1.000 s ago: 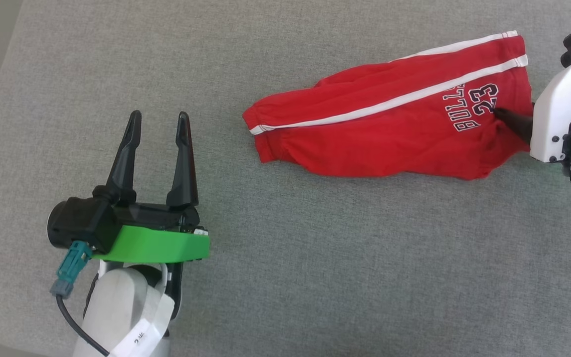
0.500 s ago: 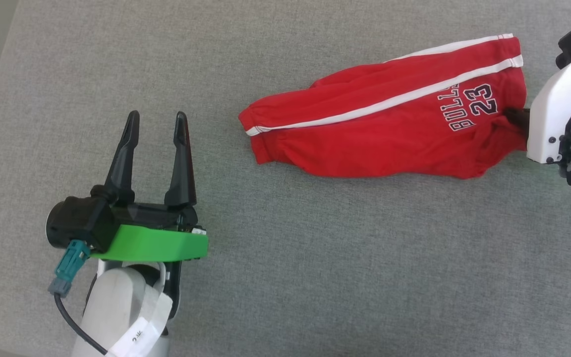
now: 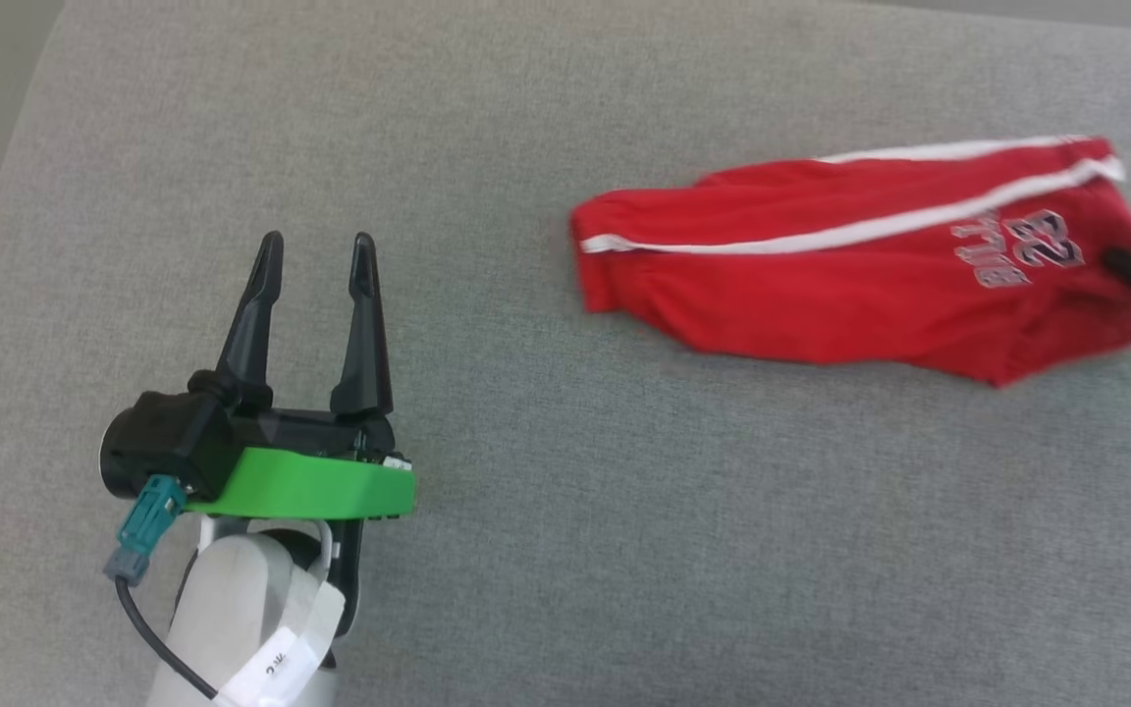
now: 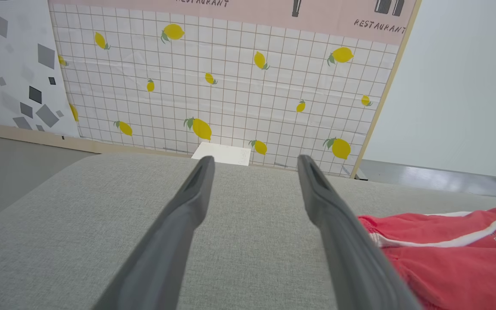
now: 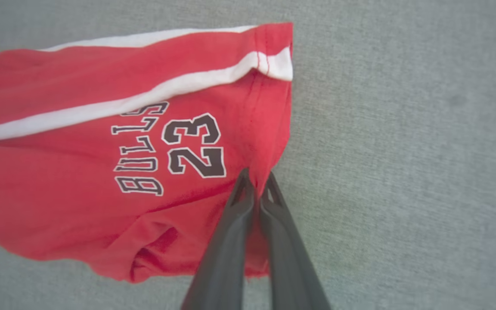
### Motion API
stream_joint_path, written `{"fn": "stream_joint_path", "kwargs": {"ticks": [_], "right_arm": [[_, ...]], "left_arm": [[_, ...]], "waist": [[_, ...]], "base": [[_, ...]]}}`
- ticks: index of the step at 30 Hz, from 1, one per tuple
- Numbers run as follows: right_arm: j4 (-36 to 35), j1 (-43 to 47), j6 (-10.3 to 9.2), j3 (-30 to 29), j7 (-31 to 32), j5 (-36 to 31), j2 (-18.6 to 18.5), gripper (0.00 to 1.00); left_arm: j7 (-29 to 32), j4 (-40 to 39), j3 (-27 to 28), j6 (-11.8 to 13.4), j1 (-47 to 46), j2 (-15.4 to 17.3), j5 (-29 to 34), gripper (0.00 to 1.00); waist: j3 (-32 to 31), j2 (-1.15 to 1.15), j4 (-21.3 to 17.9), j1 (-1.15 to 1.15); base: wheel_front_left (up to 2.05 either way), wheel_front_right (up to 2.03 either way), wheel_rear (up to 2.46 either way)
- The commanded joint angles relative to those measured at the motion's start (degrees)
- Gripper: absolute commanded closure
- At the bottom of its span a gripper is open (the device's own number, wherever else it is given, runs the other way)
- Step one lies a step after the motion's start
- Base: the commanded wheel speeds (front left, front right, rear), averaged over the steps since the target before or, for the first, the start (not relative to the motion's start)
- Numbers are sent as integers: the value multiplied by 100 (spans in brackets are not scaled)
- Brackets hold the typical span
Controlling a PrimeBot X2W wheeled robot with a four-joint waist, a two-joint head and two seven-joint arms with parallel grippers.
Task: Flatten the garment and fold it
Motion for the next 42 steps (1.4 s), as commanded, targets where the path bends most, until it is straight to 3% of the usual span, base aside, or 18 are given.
{"fn": "stream_joint_path", "kwargs": {"ticks": [1, 10, 15, 19, 20, 27, 42], "right_arm": [[-35, 197, -8, -138, 65, -81, -87, 100], [-309, 803, -8, -877, 325, -438, -151, 100], [-717, 842, -8, -741, 411, -610, -102, 100], [-1102, 813, -8, -359, 623, -618, -122, 100], [-1431, 762, -8, 3, 782, -562, -164, 100], [-1822, 471, -8, 867, 911, -449, -133, 100], [-1121, -532, -8, 2937, 552, -114, 587, 100]], "left_arm": [[-27, 28, 2, 12, 69, -22, -67, 0], [-27, 62, -9, 8, 146, -22, -76, 0], [-27, 106, -12, 6, 199, -22, -81, 0], [-27, 139, -11, 14, 261, -22, -101, 0], [-27, 148, -28, 23, 291, -22, -116, 0], [-27, 174, -99, 36, 282, -22, -186, 0], [-27, 215, -159, 83, 261, -22, -352, 0]], "waist": [[-102, 0, -64, 0], [-227, 0, -161, 0], [-307, 0, -214, 0], [-404, 0, -246, 0], [-457, 0, -255, 0], [-472, 0, -218, 0], [-413, 0, 59, 0]], "base": [[0, 0, 0], [0, 0, 0], [0, 0, 0], [0, 0, 0], [0, 0, 0], [0, 0, 0], [0, 0, 0]]}}
